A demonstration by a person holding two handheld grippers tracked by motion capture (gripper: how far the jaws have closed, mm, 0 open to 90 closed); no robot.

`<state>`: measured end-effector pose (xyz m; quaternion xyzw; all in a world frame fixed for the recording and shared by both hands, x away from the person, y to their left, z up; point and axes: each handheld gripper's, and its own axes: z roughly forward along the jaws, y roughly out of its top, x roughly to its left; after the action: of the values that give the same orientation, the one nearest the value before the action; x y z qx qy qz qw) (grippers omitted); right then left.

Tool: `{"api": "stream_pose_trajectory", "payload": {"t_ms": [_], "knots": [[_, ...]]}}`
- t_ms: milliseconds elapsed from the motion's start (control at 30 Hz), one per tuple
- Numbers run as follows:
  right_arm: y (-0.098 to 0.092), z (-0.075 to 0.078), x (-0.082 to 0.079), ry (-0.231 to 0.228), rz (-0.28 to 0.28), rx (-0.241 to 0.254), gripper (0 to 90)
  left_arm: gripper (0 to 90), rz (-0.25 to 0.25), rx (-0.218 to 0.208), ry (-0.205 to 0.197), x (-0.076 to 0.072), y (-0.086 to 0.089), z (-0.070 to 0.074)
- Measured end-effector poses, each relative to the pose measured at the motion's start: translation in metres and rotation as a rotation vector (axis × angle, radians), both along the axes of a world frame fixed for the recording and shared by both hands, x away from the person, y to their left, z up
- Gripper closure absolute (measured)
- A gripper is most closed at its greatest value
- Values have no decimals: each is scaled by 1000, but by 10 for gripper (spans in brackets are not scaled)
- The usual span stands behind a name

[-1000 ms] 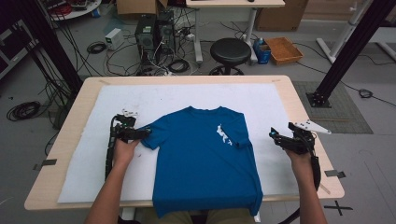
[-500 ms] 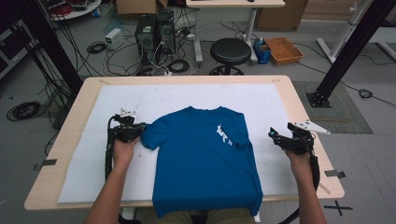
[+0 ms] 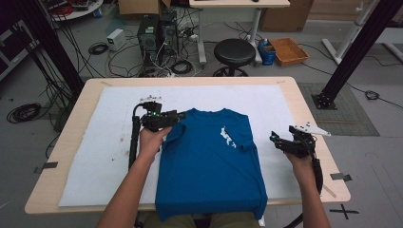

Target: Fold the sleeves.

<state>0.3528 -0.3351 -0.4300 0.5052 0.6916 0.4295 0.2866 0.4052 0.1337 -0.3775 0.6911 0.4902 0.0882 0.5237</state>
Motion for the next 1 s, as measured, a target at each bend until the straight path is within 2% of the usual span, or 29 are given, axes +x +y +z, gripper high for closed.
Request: {"api": "stream_pose_trajectory", "payload": {"t_ms": [33, 67, 100, 133, 167, 200, 233, 267, 300, 333, 367, 433, 467, 500, 533, 600, 633, 667, 700, 767, 867, 900, 933, 967, 1000], "knots": [[0, 0, 0, 1, 4, 2, 206, 415, 26, 85, -53, -3, -4, 4], [0, -1, 0, 3, 3, 5, 206, 393, 26, 85, -53, -3, -4, 4], [1, -1, -1, 6, 1, 8, 206, 376, 29, 153, -86, -5, -1, 3], [1, -1, -1, 6, 1, 8, 206, 346, 29, 153, -86, -5, -1, 3], [0, -1, -1, 2, 0, 4, 206, 335, 37, 159, -99, -8, 9, -1], [0, -1, -1, 2, 0, 4, 206, 318, 37, 159, -99, -8, 9, -1], [0, -1, -1, 0, -2, 5, 206, 290, 52, 148, -100, -10, 20, -7], [0, -1, -1, 0, -2, 5, 206, 273, 52, 148, -100, -10, 20, -7], [1, 0, -2, -4, 0, 1, 206, 265, 57, 160, -103, -13, 30, -14], [1, 0, -2, -4, 0, 1, 206, 259, 57, 160, -103, -13, 30, -14], [2, 0, -2, -9, 5, -1, 206, 259, 53, 162, -112, -18, 41, -21], [4, 0, -2, -14, 13, -9, 205, 258, 46, 156, -128, -24, 52, -28], [4, 0, -2, -14, 13, -9, 205, 258, 46, 156, -128, -24, 52, -28], [5, 0, -1, -19, 22, -18, 206, 258, 31, 146, -140, -32, 63, -34], [5, 0, -1, -19, 22, -18, 206, 258, 31, 146, -140, -32, 63, -34], [6, 1, -1, -17, 32, -23, 206, 258, 7, 145, -200, -43, 76, -40], [6, 1, -2, -15, 39, -22, 205, 258, 0, 146, -220, -46, 80, -41], [6, 1, -2, -11, 44, -18, 206, 258, 0, 146, -220, -46, 80, -41], [6, 1, -2, -10, 54, -23, 206, 258, -11, 135, -256, -51, 88, -44], [5, 1, -3, -12, 71, -25, 205, 261, -15, 118, -293, -54, 94, -47], [6, 2, -4, -15, 76, -28, 205, 261, -24, 109, -316, -56, 98, -51], [6, 2, -5, -12, 78, -26, 203, 261, -41, 124, -346, -56, 99, -53], [6, 2, -5, -12, 78, -26, 203, 260, -41, 124, -346, -56, 99, -53], [6, 1, -6, -9, 84, -30, 201, 260, -69, 105, -379, -56, 98, -53], [6, 1, -6, -9, 82, -29, 201, 260, -80, 105, -398, -56, 97, -52]]}}
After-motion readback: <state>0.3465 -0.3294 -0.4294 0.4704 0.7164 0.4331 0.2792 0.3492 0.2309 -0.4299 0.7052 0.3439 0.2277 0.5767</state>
